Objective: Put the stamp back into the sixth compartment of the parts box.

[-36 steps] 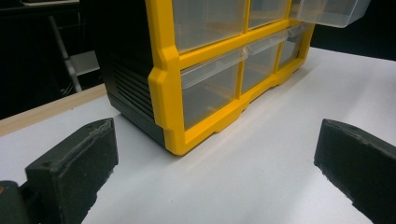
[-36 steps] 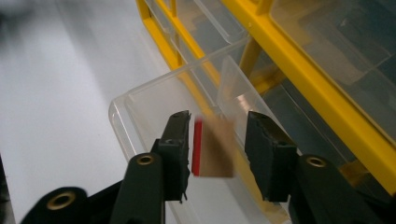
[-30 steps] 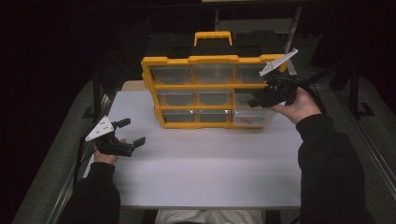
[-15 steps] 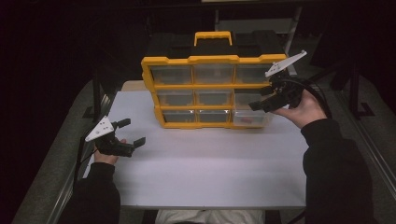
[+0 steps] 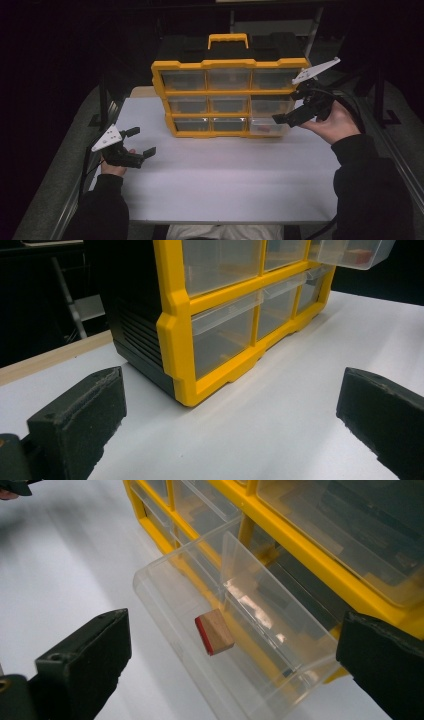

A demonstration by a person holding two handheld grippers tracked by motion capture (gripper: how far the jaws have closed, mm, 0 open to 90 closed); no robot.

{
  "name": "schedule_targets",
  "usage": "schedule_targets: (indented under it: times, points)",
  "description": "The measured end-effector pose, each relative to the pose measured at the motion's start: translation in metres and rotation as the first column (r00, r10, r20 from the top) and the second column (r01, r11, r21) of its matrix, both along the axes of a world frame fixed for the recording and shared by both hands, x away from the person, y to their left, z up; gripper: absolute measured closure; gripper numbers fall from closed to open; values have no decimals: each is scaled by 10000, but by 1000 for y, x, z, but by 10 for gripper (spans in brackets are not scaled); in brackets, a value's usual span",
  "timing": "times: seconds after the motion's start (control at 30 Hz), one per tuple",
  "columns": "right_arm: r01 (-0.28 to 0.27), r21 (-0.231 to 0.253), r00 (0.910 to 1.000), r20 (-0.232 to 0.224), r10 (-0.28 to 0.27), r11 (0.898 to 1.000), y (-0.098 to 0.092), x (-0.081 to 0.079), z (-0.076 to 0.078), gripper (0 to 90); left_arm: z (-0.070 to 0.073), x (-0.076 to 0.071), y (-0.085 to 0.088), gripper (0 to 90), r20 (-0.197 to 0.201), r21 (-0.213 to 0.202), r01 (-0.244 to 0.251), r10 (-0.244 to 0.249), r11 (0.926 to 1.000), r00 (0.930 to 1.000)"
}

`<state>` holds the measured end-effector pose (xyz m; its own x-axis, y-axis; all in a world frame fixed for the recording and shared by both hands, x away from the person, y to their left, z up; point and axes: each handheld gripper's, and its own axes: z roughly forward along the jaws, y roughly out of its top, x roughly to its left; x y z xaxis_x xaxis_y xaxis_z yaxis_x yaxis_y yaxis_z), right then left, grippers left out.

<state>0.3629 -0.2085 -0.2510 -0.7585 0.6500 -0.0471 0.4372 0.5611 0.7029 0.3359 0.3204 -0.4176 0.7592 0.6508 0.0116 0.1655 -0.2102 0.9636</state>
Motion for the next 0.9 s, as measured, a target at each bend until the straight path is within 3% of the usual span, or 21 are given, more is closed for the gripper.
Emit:
schedule_targets:
  times: [0.57,0.9]
  points:
    - [229,419,9993,289,-241,9989,-27,-25,-5,0,0,0,0,0,-25,-36,-11,11,10000,10000]
    - [380,584,9986,350,-401,9976,-39,-36,-18,0,0,0,0,0,-7,-29,-13,13,10000,10000]
